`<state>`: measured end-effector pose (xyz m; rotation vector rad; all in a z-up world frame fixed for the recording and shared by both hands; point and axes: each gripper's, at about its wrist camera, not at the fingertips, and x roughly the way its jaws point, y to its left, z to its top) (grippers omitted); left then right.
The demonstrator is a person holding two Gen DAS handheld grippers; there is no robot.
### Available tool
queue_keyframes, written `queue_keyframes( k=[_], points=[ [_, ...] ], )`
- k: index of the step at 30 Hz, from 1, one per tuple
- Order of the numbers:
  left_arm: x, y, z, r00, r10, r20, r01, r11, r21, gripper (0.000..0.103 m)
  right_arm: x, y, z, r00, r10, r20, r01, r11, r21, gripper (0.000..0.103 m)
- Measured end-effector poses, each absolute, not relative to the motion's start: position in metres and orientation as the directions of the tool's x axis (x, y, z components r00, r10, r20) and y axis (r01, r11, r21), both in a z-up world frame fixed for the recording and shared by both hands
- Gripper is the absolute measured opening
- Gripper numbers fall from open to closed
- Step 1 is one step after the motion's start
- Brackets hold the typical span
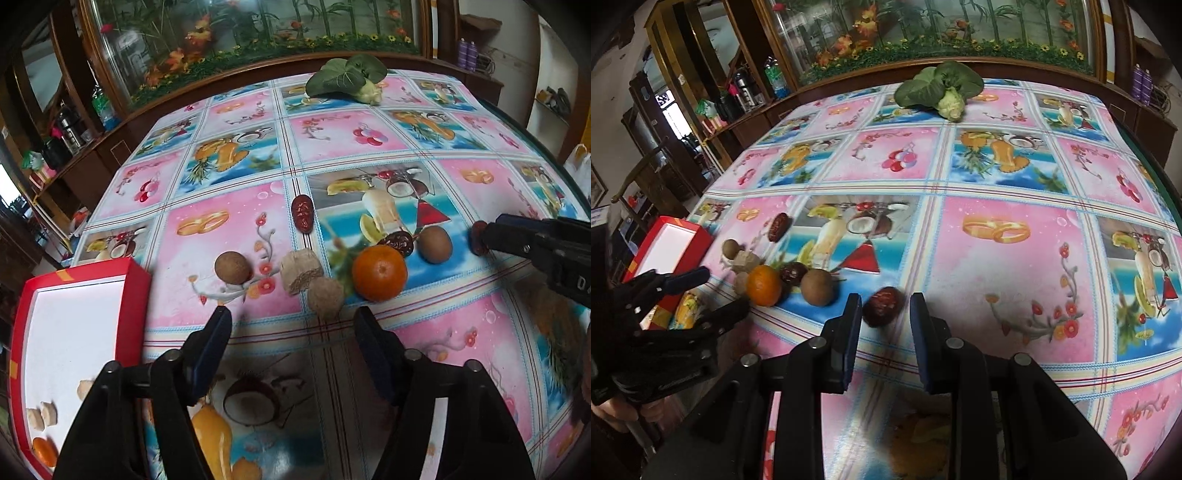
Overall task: Organize fruits
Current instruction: 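Grasp a red date with the right tool while the left tool grasps a round beige cake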
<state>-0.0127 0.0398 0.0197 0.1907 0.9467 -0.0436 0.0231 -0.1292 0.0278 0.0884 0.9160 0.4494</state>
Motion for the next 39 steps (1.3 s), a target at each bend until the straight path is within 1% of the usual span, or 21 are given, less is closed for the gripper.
queue_keyframes(
  k=[3,5,7,9,13,15,17,18,19,28,32,35,37,39],
  points=[
    [-0.009,0.039,0.018,0.583,0.030,-0.812,0.132,0.982,0.131,0.066,0.023,-0.124,0.027,0.522,0.408,-0.749,-0.348,0.904,0.250,0.029],
    [-0.006,0.039,0.016,0.573,0.008,-0.820,0.143,0.984,0.109,0.060,0.024,-0.121,0.023,0.513,0.399,-0.760,-0.346,0.907,0.242,0.029],
    [-0.002,0.039,0.015,0.571,-0.003,-0.821,0.143,0.985,0.096,0.059,0.026,-0.118,0.019,0.504,0.387,-0.772,-0.341,0.910,0.234,0.029],
    [0.003,0.039,0.015,0.573,-0.006,-0.820,0.142,0.986,0.092,0.056,0.025,-0.117,0.018,0.513,0.384,-0.768,-0.341,0.912,0.228,0.029],
    [0.009,0.040,0.014,0.569,-0.041,-0.821,0.148,0.988,0.053,0.045,0.024,-0.114,0.017,0.529,0.377,-0.760,-0.344,0.914,0.214,0.029],
    [0.010,0.038,0.014,0.576,-0.045,-0.816,0.153,0.987,0.054,0.043,0.023,-0.112,0.017,0.536,0.369,-0.759,-0.348,0.916,0.199,0.029],
    [0.009,0.038,0.014,0.576,-0.070,-0.814,0.164,0.986,0.031,0.033,0.022,-0.111,0.017,0.542,0.361,-0.759,-0.349,0.918,0.188,0.028],
    [0.009,0.039,0.014,0.576,-0.083,-0.813,0.165,0.986,0.016,0.032,0.022,-0.111,0.017,0.546,0.355,-0.759,-0.348,0.920,0.180,0.025],
    [0.009,0.039,0.014,0.577,-0.085,-0.812,0.165,0.986,0.014,0.032,0.022,-0.111,0.017,0.548,0.352,-0.759,-0.348,0.921,0.175,0.024],
    [0.002,0.046,0.014,0.586,-0.102,-0.804,0.121,0.992,-0.038,0.031,0.023,-0.113,0.017,0.547,0.360,-0.755,-0.345,0.920,0.188,0.024],
    [-0.004,0.051,0.014,0.584,-0.125,-0.802,0.121,0.990,-0.067,0.031,0.022,-0.117,0.020,0.573,0.358,-0.737,-0.326,0.925,0.195,0.024],
    [-0.006,0.049,0.013,0.581,-0.126,-0.804,0.149,0.988,-0.047,0.032,0.023,-0.116,0.019,0.578,0.363,-0.730,-0.326,0.924,0.201,0.024],
    [-0.007,0.050,0.014,0.575,-0.129,-0.808,0.137,0.989,-0.061,0.035,0.026,-0.116,0.016,0.561,0.375,-0.738,-0.325,0.920,0.220,0.024],
    [-0.009,0.052,0.014,0.573,-0.125,-0.810,0.122,0.990,-0.067,0.043,0.026,-0.117,0.016,0.556,0.382,-0.739,-0.323,0.918,0.231,0.024]
  ],
)
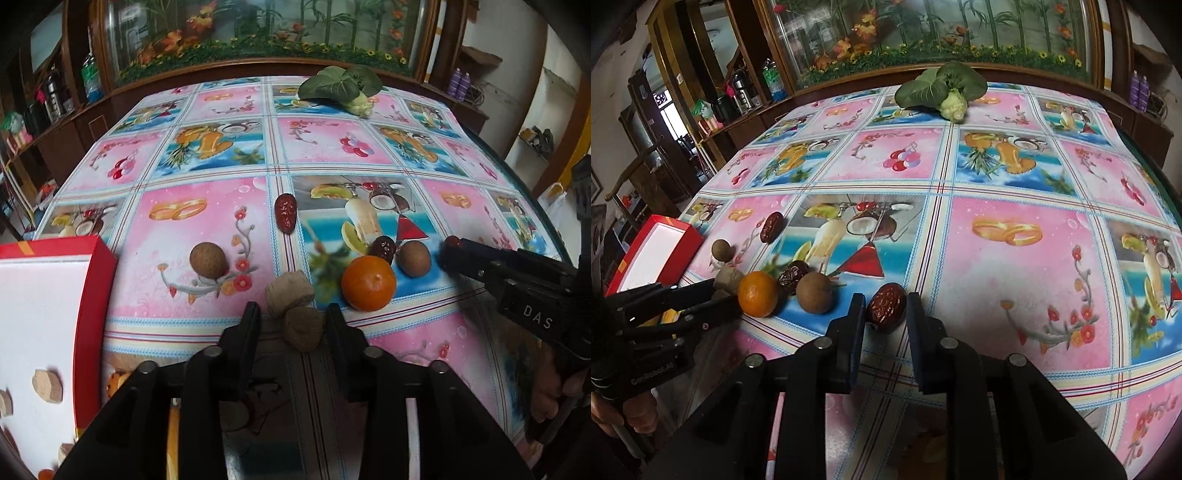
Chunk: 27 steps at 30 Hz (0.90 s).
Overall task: Organize fruits
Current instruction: 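Grasp a red date with the right tool while the left tool grasps a round beige cake, then carry the red date into the tray with the right tool while the left tool releases its cake there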
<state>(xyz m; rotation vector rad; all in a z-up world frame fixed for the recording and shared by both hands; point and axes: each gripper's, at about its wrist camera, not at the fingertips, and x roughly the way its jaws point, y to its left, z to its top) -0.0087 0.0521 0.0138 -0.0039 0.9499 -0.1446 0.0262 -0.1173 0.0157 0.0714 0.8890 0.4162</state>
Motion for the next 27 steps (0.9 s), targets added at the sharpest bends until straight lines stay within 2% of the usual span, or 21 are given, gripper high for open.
queue_keyframes(
  k=[1,2,7,9,10,11,13,21,23,27],
  points=[
    [-0.010,0.053,0.014,0.576,-0.105,-0.811,0.102,0.993,-0.057,0.050,0.026,-0.117,0.016,0.555,0.382,-0.739,-0.324,0.918,0.231,0.024],
    [-0.012,0.055,0.013,0.579,-0.088,-0.810,0.087,0.995,-0.045,0.052,0.026,-0.117,0.015,0.554,0.381,-0.740,-0.325,0.918,0.229,0.024],
    [-0.016,0.054,0.012,0.587,-0.073,-0.806,0.061,0.997,-0.045,0.052,0.025,-0.114,0.016,0.557,0.366,-0.746,-0.331,0.921,0.205,0.024],
    [-0.015,0.050,0.011,0.594,-0.052,-0.803,0.063,0.998,-0.018,0.048,0.025,-0.114,0.016,0.557,0.361,-0.748,-0.332,0.922,0.198,0.024],
    [-0.015,0.049,0.011,0.596,-0.060,-0.801,0.070,0.997,-0.023,0.040,0.024,-0.114,0.016,0.557,0.359,-0.749,-0.332,0.923,0.196,0.024],
    [-0.016,0.048,0.012,0.597,-0.072,-0.799,0.078,0.996,-0.031,0.028,0.024,-0.114,0.016,0.557,0.359,-0.749,-0.332,0.923,0.196,0.024],
    [-0.016,0.046,0.013,0.600,-0.077,-0.797,0.088,0.996,-0.030,0.021,0.024,-0.114,0.016,0.557,0.359,-0.749,-0.332,0.923,0.195,0.024],
    [-0.027,0.054,0.024,0.618,-0.080,-0.782,0.071,0.996,-0.045,0.021,0.023,-0.118,0.019,0.581,0.352,-0.734,-0.306,0.930,0.203,0.024],
    [-0.035,0.060,0.034,0.639,-0.065,-0.766,0.063,0.997,-0.032,0.021,0.018,-0.118,0.027,0.614,0.349,-0.708,-0.296,0.933,0.204,0.024],
    [-0.049,0.082,0.052,0.678,-0.016,-0.735,0.015,1.000,-0.008,0.021,0.006,-0.110,0.049,0.641,0.454,-0.618,-0.330,0.891,0.312,0.024]
  ],
)
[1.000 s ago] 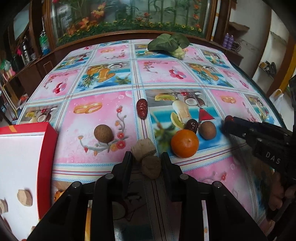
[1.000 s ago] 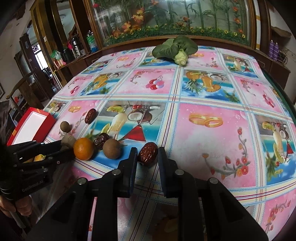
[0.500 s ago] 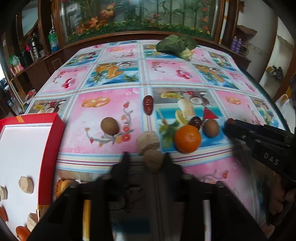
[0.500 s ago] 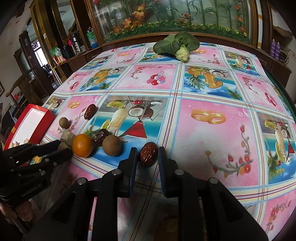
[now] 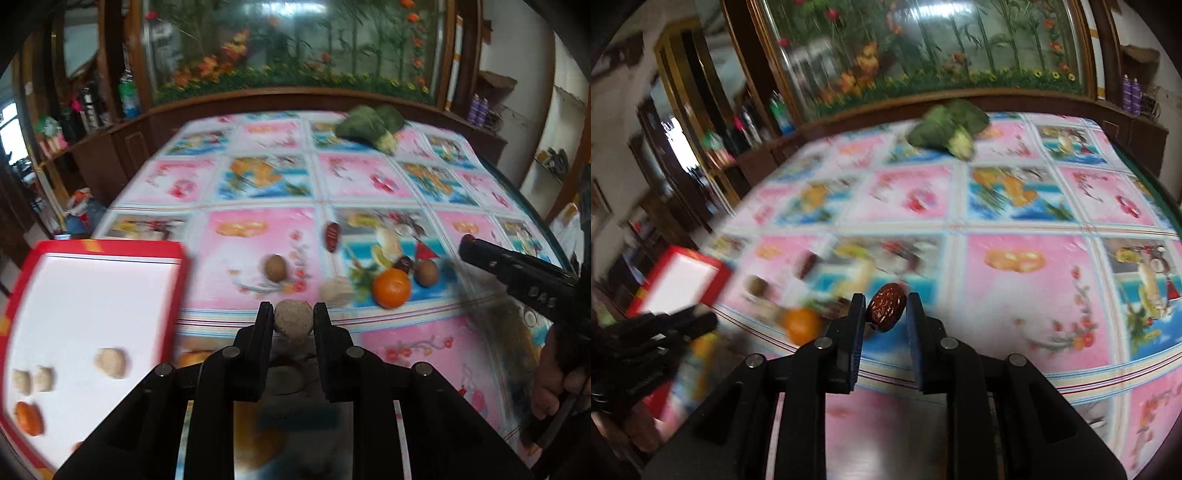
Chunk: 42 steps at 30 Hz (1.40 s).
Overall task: Organize fruits
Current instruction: 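Carry the red date into the tray with the right tool while the left tool releases its cake there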
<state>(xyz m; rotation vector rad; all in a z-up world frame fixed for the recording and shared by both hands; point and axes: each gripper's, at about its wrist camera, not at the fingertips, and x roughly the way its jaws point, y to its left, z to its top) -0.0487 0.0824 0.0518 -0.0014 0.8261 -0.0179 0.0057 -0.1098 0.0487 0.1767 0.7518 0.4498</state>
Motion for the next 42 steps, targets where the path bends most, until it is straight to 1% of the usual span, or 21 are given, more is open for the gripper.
queue_keyframes(
  k=[2,4,7,11,17,25,29,34,37,40,42],
  points=[
    [-0.056,0.098,0.060,0.691,0.007,-0.723,-0.020,1.000,-0.010,0.021,0.000,-0.090,0.057,0.637,0.501,-0.586,-0.363,0.865,0.346,0.024],
    [-0.064,0.118,0.067,0.705,0.052,-0.707,-0.069,0.998,0.005,0.021,-0.003,-0.065,0.062,0.601,0.555,-0.574,-0.414,0.831,0.370,0.024],
    [-0.074,0.147,0.071,0.707,0.125,-0.696,-0.149,0.988,0.026,0.021,-0.010,-0.018,0.065,0.543,0.610,-0.577,-0.498,0.787,0.364,0.025],
    [-0.086,0.192,0.067,0.676,0.213,-0.705,-0.263,0.964,0.039,0.020,-0.022,0.045,0.068,0.453,0.673,-0.585,-0.595,0.717,0.364,0.025],
    [-0.104,0.236,0.057,0.629,0.300,-0.718,-0.362,0.930,0.071,0.021,-0.043,0.106,0.068,0.358,0.720,-0.595,-0.687,0.634,0.355,0.025],
    [-0.113,0.245,0.040,0.592,0.316,-0.741,-0.368,0.924,0.100,0.021,-0.073,0.148,0.048,0.256,0.727,-0.637,-0.760,0.559,0.333,0.025],
    [-0.111,0.246,0.033,0.582,0.310,-0.752,-0.358,0.928,0.105,0.021,-0.073,0.158,0.042,0.256,0.716,-0.649,-0.771,0.557,0.310,0.025],
    [-0.113,0.246,0.031,0.574,0.328,-0.750,-0.364,0.923,0.125,0.021,-0.066,0.170,0.029,0.224,0.691,-0.688,-0.772,0.556,0.307,0.025],
    [-0.113,0.247,0.032,0.568,0.340,-0.750,-0.377,0.917,0.130,0.021,-0.070,0.173,0.029,0.232,0.678,-0.697,-0.786,0.553,0.276,0.025],
    [-0.114,0.247,0.031,0.557,0.356,-0.750,-0.393,0.909,0.140,0.025,-0.072,0.175,0.029,0.242,0.666,-0.706,-0.798,0.550,0.245,0.027],
    [-0.114,0.249,0.031,0.547,0.372,-0.750,-0.408,0.901,0.149,0.032,-0.074,0.175,0.029,0.251,0.661,-0.707,-0.807,0.546,0.224,0.029]
  ],
)
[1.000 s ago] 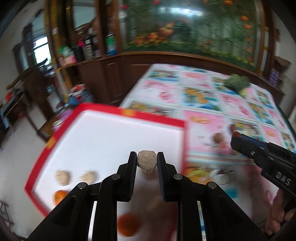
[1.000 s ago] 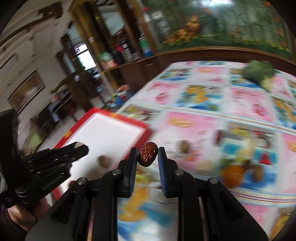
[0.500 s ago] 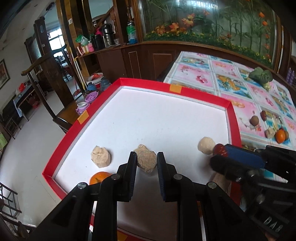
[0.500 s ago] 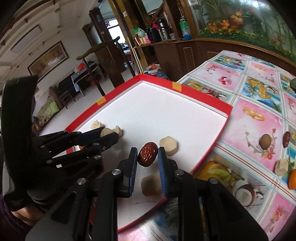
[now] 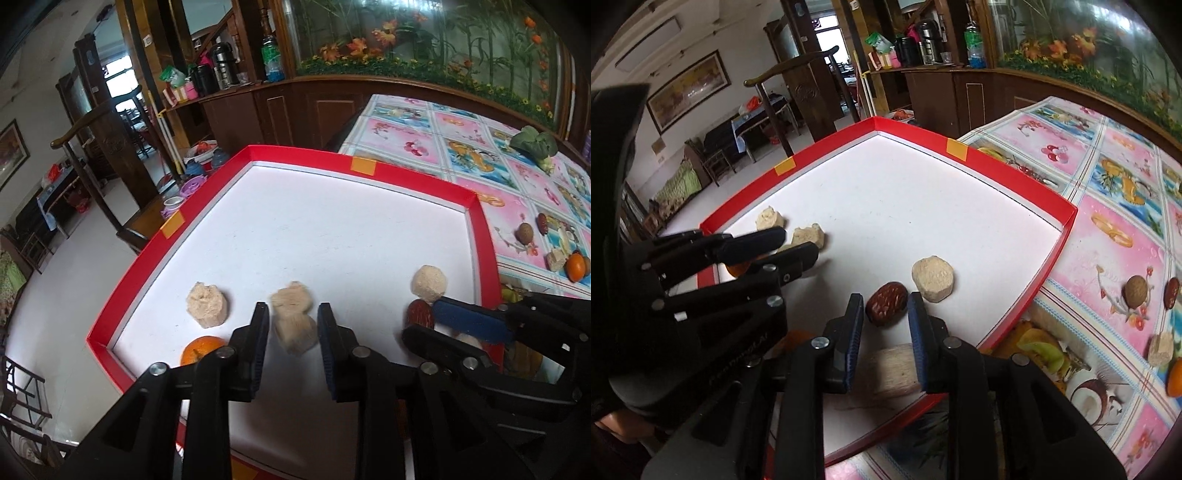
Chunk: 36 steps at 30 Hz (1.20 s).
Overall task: Organize fruits
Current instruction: 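Carry the red date into the tray with the right tool while the left tool releases its cake there, then grasp an orange with the right tool while the left tool grasps a beige chunk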
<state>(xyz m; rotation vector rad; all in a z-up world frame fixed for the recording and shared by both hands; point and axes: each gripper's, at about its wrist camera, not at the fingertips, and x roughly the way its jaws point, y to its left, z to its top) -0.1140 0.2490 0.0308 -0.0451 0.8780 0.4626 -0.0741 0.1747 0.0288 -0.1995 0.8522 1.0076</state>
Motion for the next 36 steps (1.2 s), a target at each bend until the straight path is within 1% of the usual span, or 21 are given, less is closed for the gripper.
queue_keyframes(
  k=[1,3,4,5,6,11,15,23,26,33,36],
  points=[
    [-0.115,0.250,0.031,0.542,0.383,-0.748,-0.419,0.895,0.154,0.037,-0.076,0.175,0.029,0.257,0.656,-0.709,-0.812,0.544,0.209,0.032],
    [-0.120,0.251,0.033,0.543,0.402,-0.737,-0.429,0.888,0.168,0.040,-0.081,0.175,0.030,0.273,0.644,-0.715,-0.826,0.538,0.169,0.037],
    [-0.122,0.251,0.034,0.545,0.405,-0.734,-0.428,0.887,0.173,0.042,-0.082,0.175,0.030,0.282,0.639,-0.716,-0.832,0.534,0.149,0.043],
    [-0.124,0.249,0.034,0.549,0.404,-0.732,-0.420,0.890,0.176,0.046,-0.088,0.176,0.030,0.300,0.626,-0.720,-0.842,0.528,0.108,0.050],
    [-0.125,0.246,0.034,0.551,0.402,-0.731,-0.412,0.893,0.181,0.048,-0.089,0.174,0.030,0.312,0.624,-0.716,-0.843,0.530,0.095,0.053],
    [-0.130,0.236,0.034,0.560,0.396,-0.728,-0.384,0.903,0.195,0.051,-0.092,0.166,0.029,0.299,0.635,-0.712,-0.869,0.489,0.071,0.053],
    [-0.131,0.224,0.030,0.555,0.385,-0.737,-0.343,0.913,0.219,0.051,-0.099,0.161,0.028,0.341,0.604,-0.720,-0.889,0.456,-0.038,0.053],
    [-0.139,0.216,0.030,0.551,0.381,-0.742,-0.330,0.917,0.225,0.051,-0.102,0.155,0.028,0.362,0.601,-0.712,-0.899,0.427,-0.097,0.052],
    [-0.141,0.208,0.027,0.552,0.362,-0.752,-0.305,0.926,0.222,0.050,-0.106,0.150,0.025,0.383,0.588,-0.713,-0.901,0.406,-0.150,0.052],
    [-0.143,0.194,0.029,0.558,0.353,-0.752,-0.296,0.930,0.216,0.050,-0.105,0.134,0.026,0.382,0.591,-0.710,-0.902,0.406,-0.147,0.052],
    [-0.140,0.195,0.034,0.553,0.334,-0.763,-0.301,0.934,0.190,0.051,-0.100,0.124,0.030,0.368,0.615,-0.697,-0.899,0.428,-0.097,0.052]
  ],
)
